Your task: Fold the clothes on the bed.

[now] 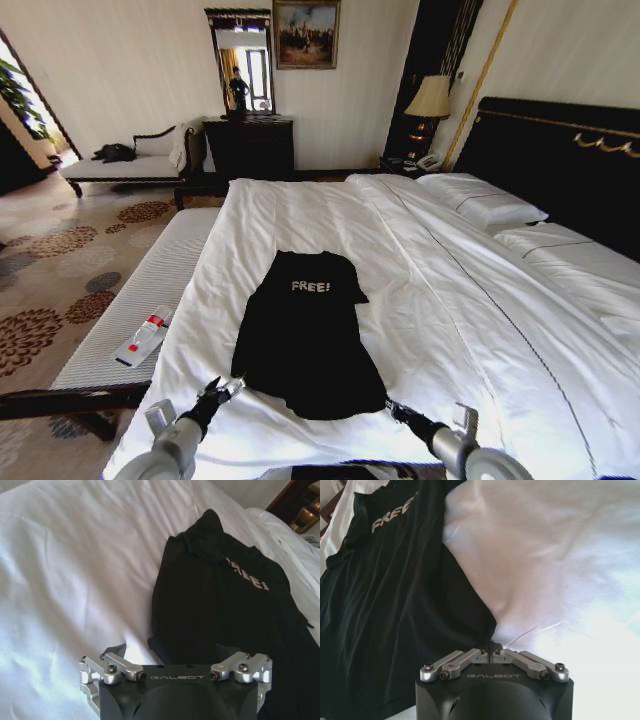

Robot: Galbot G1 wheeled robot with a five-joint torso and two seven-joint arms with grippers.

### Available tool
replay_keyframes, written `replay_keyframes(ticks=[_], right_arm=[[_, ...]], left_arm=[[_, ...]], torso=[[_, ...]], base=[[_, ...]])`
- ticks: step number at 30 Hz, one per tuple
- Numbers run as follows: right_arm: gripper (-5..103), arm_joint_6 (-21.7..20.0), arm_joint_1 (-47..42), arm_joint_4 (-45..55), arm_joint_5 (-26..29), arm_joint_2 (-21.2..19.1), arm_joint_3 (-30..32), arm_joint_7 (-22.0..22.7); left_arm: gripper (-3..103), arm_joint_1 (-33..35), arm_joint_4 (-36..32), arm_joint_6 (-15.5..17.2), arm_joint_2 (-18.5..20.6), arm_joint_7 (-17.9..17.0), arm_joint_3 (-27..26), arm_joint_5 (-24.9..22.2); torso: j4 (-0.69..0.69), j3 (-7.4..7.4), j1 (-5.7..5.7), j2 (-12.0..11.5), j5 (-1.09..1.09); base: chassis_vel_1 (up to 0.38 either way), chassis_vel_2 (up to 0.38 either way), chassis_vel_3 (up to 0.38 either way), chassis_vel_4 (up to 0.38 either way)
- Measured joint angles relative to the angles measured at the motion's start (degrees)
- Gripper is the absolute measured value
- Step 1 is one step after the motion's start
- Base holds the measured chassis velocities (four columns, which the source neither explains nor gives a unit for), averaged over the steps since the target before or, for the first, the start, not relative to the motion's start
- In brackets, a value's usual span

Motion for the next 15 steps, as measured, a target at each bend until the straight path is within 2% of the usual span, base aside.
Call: replay_keyframes(ticks=[5,11,14,15], right_arm=[[0,0.02,-0.62,0.49,-0.14,0.11,0.57,0.09],[0,0.13,-1.17,0.92,-0.36,0.57,1.07,0.21],[0,0.16,-1.26,1.02,-0.45,0.71,1.11,0.24],[0,0.19,-1.43,1.05,-0.62,0.84,1.12,0.25]], left_arm=[[100,-0.98,1.44,0.09,-0.08,0.67,1.66,0.32],[101,-6.24,3.45,0.00,-0.40,0.10,5.24,1.59],[100,-8.17,3.75,-0.17,-0.56,-0.47,6.48,2.13],[95,-9.75,3.84,-0.18,-0.73,-1.33,7.86,2.43]], torso=[[0.00,0.00,0.00,0.00,-0.01],[0.00,0.00,0.00,0.00,-0.01],[0.00,0.00,0.00,0.00,-0.02],[0.00,0.00,0.00,0.00,-0.02]], base=[[0.000,0.000,0.000,0.000],[0.000,0.000,0.000,0.000],[0.000,0.000,0.000,0.000],[0.000,0.000,0.000,0.000]])
